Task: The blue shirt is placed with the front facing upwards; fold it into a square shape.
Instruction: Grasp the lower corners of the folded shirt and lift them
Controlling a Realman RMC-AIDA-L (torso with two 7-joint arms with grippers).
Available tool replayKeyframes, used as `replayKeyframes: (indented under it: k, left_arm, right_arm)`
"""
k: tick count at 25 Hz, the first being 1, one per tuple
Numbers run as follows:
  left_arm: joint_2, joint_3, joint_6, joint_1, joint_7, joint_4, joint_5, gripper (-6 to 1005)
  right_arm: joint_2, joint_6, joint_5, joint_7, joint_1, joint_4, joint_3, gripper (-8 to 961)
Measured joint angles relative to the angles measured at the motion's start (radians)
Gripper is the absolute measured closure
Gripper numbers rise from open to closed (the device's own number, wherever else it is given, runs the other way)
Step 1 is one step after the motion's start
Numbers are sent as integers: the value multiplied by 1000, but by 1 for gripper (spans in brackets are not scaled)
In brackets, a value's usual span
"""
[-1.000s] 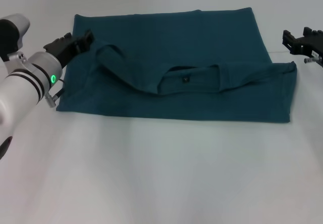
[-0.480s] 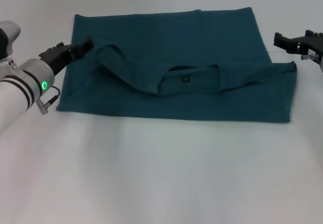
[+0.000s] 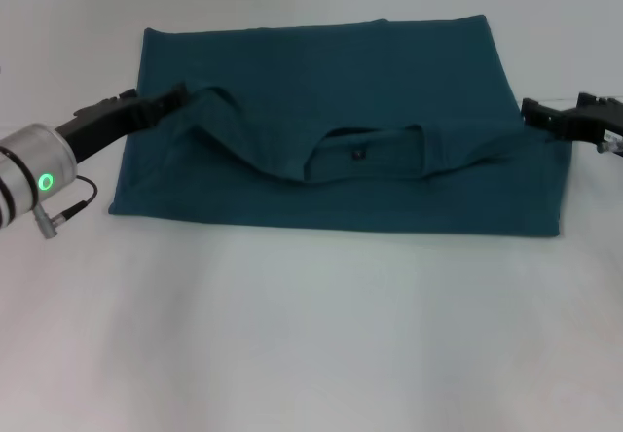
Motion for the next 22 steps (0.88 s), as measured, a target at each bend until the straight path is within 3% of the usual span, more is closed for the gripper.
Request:
replayKeyframes:
  k: [9, 22]
  left_arm:
    - [77, -7, 107, 7, -224, -11, 319, 148]
    - [90, -47, 103, 0, -348, -61, 609, 150]
  right_arm:
    - [3, -244, -118, 162, -109, -157, 8, 22]
    - [4, -410, -177, 199, -123, -192, 82, 21]
